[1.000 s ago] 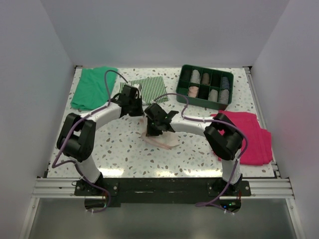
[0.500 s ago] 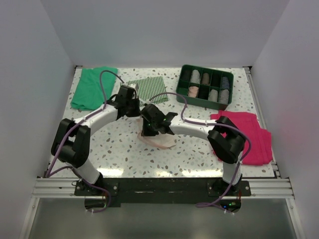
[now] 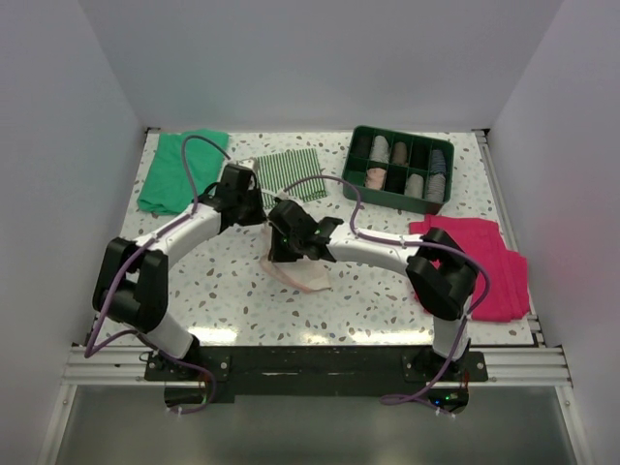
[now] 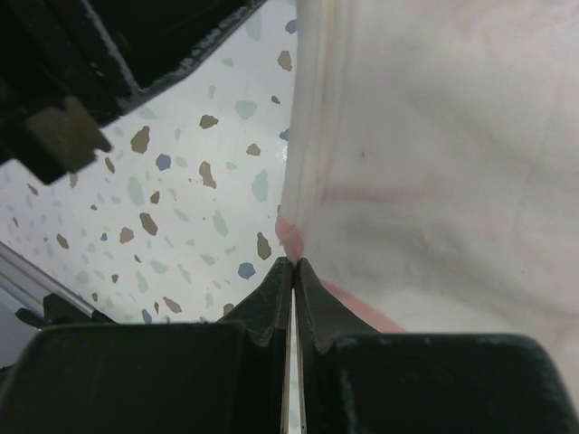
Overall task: Roll the underwear
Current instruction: Fold the underwear at the center of the board.
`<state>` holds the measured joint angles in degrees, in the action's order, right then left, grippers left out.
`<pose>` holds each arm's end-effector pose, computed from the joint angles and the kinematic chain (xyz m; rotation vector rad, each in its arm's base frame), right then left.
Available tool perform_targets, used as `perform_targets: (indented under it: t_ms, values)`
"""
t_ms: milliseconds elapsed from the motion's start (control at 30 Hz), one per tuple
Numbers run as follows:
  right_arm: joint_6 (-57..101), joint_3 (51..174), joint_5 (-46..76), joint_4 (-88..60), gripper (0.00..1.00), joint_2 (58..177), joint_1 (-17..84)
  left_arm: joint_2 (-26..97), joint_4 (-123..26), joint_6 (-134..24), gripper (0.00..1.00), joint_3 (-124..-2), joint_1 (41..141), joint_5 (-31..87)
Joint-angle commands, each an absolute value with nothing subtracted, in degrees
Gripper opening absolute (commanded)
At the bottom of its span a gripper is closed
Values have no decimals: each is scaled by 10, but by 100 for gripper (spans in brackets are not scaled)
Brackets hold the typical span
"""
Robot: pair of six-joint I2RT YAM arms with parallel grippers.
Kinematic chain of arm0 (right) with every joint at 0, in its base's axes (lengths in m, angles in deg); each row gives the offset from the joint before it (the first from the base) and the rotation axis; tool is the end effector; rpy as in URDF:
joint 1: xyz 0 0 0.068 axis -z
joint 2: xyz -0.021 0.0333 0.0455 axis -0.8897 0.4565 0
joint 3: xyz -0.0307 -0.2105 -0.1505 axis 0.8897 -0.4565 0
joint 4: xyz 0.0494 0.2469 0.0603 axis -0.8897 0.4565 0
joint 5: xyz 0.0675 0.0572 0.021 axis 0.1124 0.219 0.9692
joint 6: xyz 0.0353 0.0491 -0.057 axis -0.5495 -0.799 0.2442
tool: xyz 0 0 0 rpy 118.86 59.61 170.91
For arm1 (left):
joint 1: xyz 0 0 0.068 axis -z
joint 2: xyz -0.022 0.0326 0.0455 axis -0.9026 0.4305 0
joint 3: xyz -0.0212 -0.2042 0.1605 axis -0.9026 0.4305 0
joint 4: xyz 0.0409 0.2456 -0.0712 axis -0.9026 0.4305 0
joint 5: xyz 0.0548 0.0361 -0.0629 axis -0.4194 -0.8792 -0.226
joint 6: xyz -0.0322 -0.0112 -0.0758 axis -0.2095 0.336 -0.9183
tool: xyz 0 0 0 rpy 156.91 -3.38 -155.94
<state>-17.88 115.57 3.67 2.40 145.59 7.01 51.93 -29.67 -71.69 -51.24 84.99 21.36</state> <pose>0.2516 0.3627 0.1759 -0.1670 2.5207 0.7361 0.3398 -0.1294 0.1819 -0.1519 2.4479 -0.4257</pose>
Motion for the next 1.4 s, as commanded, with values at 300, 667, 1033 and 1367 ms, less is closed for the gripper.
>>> perform_targets:
  t_ms: [300, 667, 1033, 1367]
  values:
    - [-157, 1216, 1, 76, 3, 1397, 64, 489, -284, -704, 0, -559, 840, 210]
    - [-169, 1277, 42, 72, 3, 1530, 61, 543, -320, -694, 0, -549, 801, 212]
    - [-176, 1300, 59, 44, 5, 1593, 61, 596, -345, -702, 0, -538, 779, 235]
    - [-168, 1325, 92, 31, 17, 1621, 62, 662, -365, -697, 10, -568, 765, 272]
